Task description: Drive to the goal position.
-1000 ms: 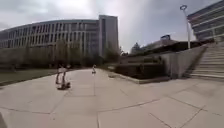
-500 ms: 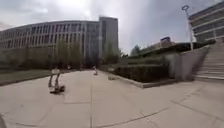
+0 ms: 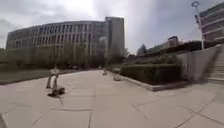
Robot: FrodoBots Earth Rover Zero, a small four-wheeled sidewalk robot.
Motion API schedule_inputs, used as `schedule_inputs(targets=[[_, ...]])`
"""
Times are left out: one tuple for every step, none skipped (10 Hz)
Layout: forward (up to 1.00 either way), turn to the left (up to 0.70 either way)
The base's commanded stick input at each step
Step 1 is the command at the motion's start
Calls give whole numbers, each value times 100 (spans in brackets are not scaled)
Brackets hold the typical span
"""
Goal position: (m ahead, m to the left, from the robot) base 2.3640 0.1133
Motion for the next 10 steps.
schedule_inputs(targets=[[70, 0], [70, 0], [70, 0], [70, 0], [70, 0], [70, 0], [70, 0], [70, 0], [70, 0], [70, 0]])
